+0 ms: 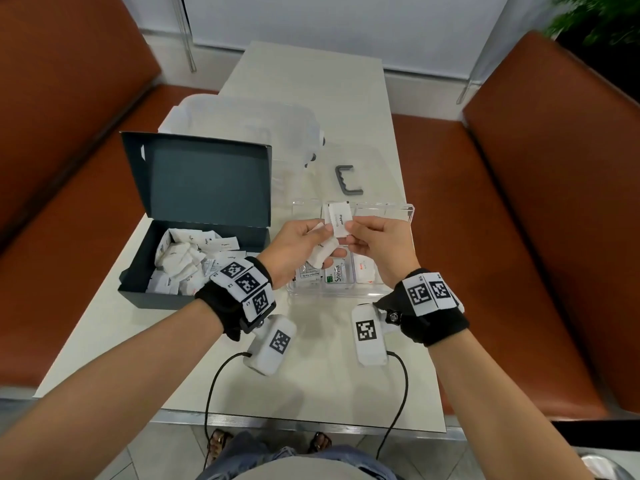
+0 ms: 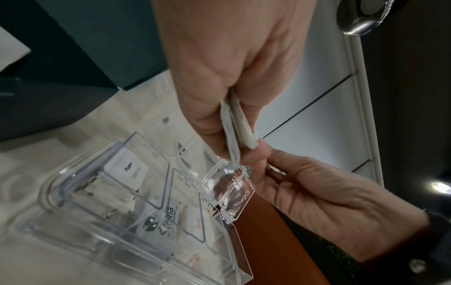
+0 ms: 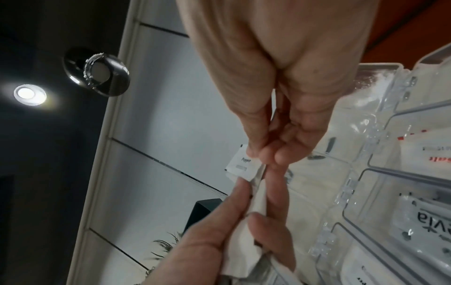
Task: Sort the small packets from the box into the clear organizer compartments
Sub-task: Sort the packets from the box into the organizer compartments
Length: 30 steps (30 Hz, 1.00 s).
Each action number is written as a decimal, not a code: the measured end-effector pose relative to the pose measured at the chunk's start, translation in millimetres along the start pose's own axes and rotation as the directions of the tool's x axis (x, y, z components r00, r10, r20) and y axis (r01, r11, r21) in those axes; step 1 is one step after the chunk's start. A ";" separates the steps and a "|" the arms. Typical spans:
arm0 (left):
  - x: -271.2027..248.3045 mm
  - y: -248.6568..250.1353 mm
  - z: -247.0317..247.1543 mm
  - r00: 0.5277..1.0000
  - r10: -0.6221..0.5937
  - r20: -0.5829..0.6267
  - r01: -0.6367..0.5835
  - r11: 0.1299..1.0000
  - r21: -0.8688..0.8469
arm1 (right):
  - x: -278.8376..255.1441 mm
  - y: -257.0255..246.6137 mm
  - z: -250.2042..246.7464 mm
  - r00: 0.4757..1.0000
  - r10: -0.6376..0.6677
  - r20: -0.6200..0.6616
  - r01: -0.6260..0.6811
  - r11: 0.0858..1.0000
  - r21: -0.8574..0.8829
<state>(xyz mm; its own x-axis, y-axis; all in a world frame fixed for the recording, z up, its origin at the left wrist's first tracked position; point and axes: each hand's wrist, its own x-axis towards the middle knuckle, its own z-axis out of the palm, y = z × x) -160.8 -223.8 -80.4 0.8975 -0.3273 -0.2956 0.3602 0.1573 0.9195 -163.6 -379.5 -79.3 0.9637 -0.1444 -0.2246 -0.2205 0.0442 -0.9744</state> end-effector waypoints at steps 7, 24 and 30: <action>-2.4 7.8 -5.5 0.988 -0.154 0.003 0.152 0.967 -0.205 | 4.8 -7.5 1.2 0.999 0.038 -0.008 -0.038 0.993 -0.113; 1.3 2.8 -28.8 0.991 -0.039 -0.126 0.043 0.999 0.028 | 3.0 -9.2 0.3 0.997 -0.009 0.070 0.026 0.967 -0.252; 1.3 0.4 -29.3 0.993 0.075 -0.096 -0.048 0.965 0.256 | 4.0 -6.6 9.9 0.992 -0.019 0.124 0.048 0.972 -0.231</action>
<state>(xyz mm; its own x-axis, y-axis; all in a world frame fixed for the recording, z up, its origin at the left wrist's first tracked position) -152.0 -196.9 -88.0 0.9424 -0.2233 -0.2492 0.2392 -0.0714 0.9683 -156.8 -370.6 -73.6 0.9790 -0.0220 -0.2026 -0.2030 -0.1919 -0.9602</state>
